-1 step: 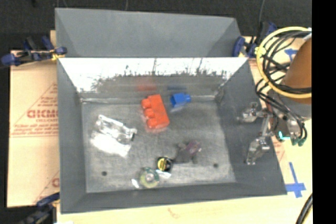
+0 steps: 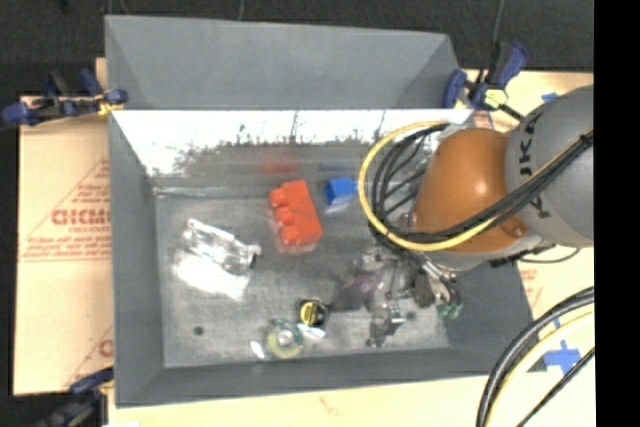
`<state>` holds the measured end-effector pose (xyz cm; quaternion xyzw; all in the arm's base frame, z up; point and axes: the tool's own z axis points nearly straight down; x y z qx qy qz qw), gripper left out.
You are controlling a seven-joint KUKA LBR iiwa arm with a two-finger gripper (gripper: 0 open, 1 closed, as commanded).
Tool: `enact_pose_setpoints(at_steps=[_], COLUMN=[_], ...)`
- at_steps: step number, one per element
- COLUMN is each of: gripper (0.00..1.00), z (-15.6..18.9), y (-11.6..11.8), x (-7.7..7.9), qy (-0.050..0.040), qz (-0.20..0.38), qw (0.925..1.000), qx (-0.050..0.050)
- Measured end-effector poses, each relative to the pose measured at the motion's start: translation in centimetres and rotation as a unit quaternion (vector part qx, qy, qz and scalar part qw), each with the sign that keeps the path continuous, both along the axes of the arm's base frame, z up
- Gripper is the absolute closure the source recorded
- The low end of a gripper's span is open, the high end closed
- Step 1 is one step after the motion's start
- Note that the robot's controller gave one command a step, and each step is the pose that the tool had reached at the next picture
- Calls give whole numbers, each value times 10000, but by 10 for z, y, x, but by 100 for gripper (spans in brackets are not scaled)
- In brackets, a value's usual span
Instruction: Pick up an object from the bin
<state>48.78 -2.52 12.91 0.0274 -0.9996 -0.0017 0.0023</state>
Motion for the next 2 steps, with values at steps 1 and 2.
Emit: enact_pose_setpoints(at_steps=[1, 2], gripper=[0, 100], z=[-46, -45], y=[8, 8], x=[29, 30], qy=[-33, -45], qz=[910, 921], qw=[9958, 9957], qx=[-15, -23])
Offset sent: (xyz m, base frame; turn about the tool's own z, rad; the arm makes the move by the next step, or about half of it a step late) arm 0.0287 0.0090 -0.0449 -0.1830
